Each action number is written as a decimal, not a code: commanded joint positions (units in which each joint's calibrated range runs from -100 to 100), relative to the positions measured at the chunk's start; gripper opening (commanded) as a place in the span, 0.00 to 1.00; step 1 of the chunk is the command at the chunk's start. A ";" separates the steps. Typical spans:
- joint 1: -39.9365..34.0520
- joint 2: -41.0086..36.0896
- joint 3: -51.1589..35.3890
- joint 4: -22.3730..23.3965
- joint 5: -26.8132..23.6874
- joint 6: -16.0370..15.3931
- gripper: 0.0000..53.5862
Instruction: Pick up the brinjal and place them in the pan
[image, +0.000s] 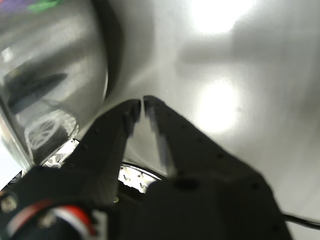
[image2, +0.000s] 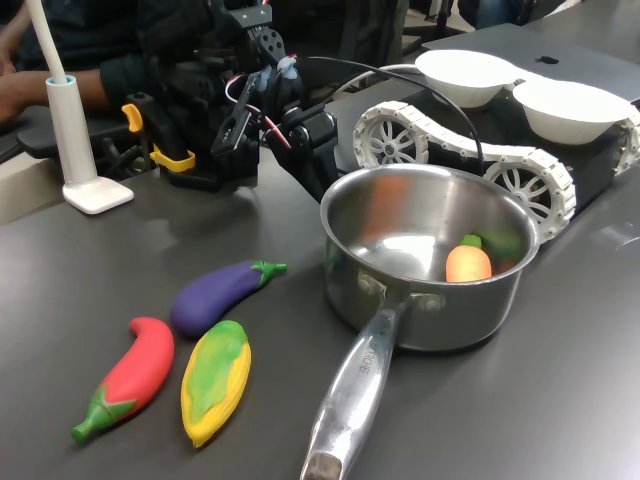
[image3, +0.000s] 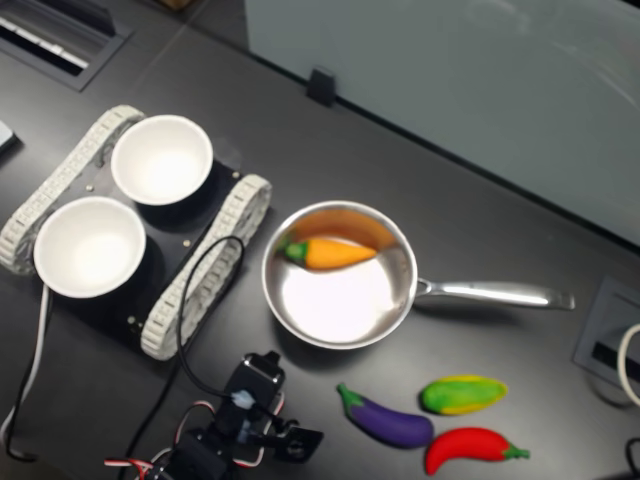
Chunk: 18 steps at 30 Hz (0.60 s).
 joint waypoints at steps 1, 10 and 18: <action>-2.64 -0.66 -1.83 -0.83 1.56 0.48 0.02; -2.29 -0.66 -1.92 -0.65 1.56 0.48 0.01; -2.29 -0.66 -2.01 -0.57 1.47 0.48 0.00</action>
